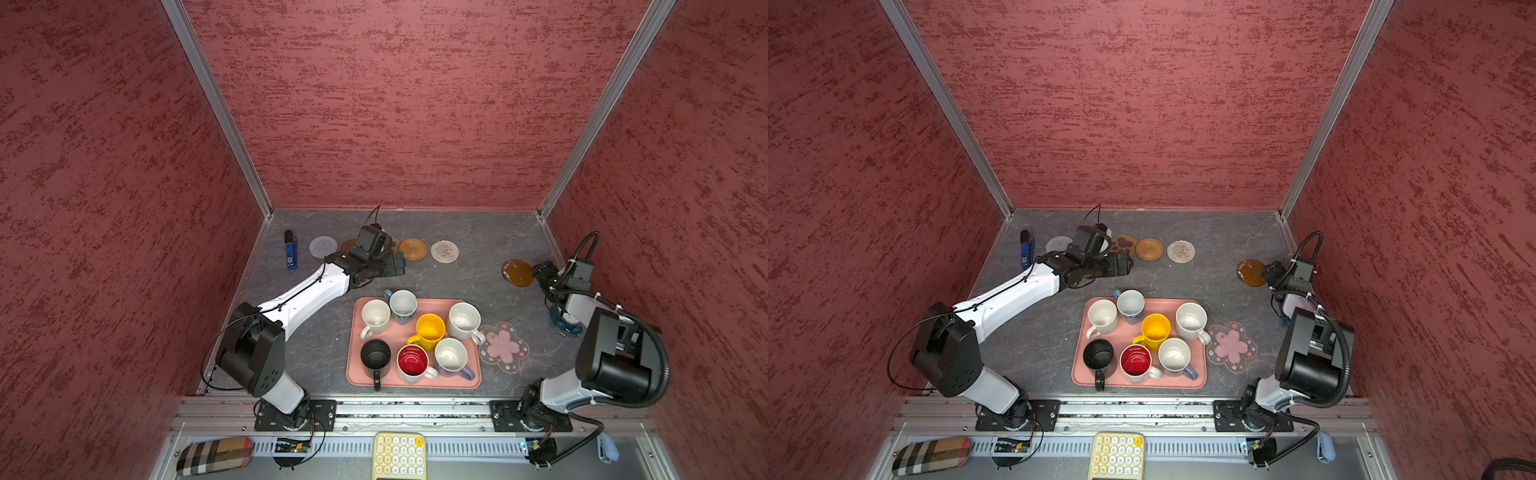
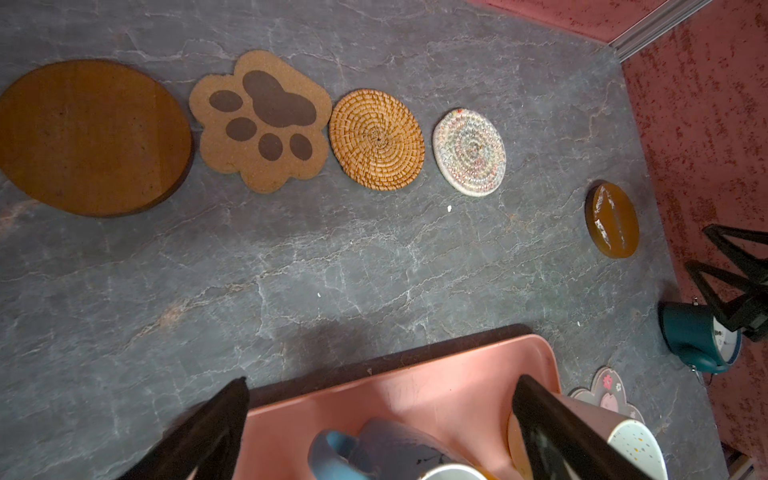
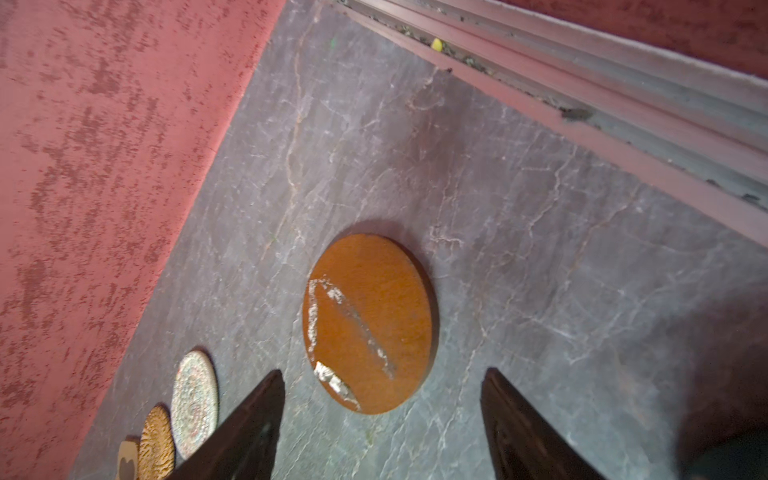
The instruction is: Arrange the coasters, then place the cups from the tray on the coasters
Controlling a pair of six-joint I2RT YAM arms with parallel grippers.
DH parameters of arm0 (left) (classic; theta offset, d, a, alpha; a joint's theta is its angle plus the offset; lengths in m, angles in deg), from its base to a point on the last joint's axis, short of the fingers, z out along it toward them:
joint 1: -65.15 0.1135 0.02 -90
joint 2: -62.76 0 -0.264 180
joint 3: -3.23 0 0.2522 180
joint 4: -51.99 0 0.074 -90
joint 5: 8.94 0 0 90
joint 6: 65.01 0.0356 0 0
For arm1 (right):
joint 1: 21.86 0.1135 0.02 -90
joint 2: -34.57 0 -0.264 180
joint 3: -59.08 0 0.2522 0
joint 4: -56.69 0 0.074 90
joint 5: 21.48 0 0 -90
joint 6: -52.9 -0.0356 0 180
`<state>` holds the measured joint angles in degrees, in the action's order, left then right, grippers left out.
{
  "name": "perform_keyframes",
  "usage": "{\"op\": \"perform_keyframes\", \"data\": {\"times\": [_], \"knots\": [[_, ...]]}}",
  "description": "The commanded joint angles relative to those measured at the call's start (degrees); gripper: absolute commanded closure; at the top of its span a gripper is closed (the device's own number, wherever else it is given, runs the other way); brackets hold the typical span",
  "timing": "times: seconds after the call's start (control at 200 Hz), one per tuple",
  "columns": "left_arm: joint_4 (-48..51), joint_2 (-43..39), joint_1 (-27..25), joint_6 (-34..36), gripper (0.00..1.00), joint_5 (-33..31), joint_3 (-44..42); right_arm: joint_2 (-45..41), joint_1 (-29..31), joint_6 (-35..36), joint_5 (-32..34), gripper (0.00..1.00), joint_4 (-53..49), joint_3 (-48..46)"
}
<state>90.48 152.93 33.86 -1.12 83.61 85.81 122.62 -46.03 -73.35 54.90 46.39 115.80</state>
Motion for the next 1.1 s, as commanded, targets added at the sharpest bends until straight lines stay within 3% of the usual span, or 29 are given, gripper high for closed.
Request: {"op": "perform_keyframes", "data": {"times": [0.0, 0.636, 1.097], "knots": [[-3.96, -1.26, 1.17, -0.34, 0.00, 2.54, -3.09, 1.58, -0.30, -0.10, 1.19, 0.26, 2.99, 0.09], [-9.88, -3.06, 5.51, -2.37, 0.00, 7.24, -11.64, 9.52, -0.32, 1.09, -3.47, 0.27, 2.52, 3.33], [-10.12, -3.71, 6.92, -2.63, 0.00, 8.07, -12.39, 13.62, 0.30, 0.98, -4.63, 0.35, 2.27, 6.15]]}}
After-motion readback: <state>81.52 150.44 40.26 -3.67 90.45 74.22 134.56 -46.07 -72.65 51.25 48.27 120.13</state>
